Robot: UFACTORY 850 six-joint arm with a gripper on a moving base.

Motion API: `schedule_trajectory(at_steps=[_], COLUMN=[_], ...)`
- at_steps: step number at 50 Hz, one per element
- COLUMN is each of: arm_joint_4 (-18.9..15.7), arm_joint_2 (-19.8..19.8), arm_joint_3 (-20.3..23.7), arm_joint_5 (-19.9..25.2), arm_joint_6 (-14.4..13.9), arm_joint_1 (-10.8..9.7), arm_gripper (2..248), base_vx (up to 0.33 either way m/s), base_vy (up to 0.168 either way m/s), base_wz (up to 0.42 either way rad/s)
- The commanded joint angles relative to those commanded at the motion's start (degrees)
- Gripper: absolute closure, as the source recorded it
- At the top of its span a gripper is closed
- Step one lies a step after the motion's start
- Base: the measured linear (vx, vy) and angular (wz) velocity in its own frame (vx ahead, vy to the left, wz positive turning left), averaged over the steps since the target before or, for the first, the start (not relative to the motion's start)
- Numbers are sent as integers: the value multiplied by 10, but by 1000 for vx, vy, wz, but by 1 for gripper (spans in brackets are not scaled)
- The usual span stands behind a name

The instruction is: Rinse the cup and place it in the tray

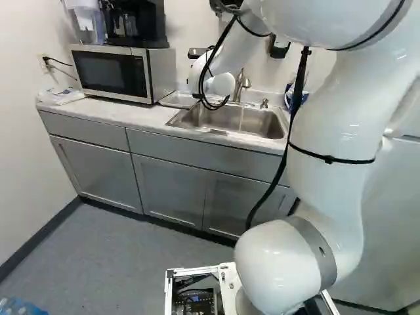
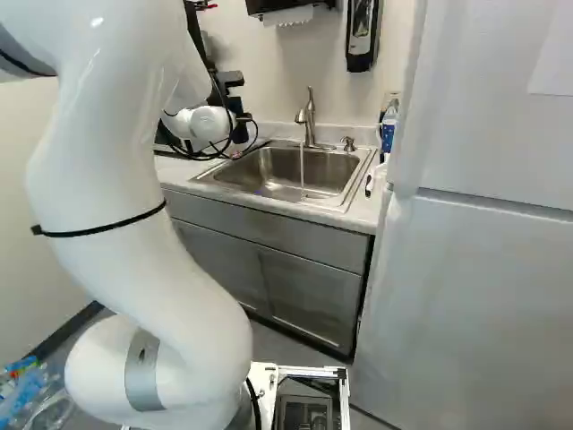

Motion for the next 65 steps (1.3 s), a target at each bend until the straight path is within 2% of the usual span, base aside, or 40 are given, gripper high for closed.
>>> schedule_trajectory(at_steps=[30, 40, 65], arm_joint_4=[0, 0, 0], arm_joint_2=[-93, -129, -193], arm_joint_3=[-108, -145, -196], arm_joint_5=[0, 12, 35], arm_joint_6=[0, 0, 0], arm_joint_1=[18, 22, 23], arm_gripper=[124, 124, 124], base_vx=[0, 0, 0], base_vy=[0, 0, 0], base_wz=[0, 0, 0])
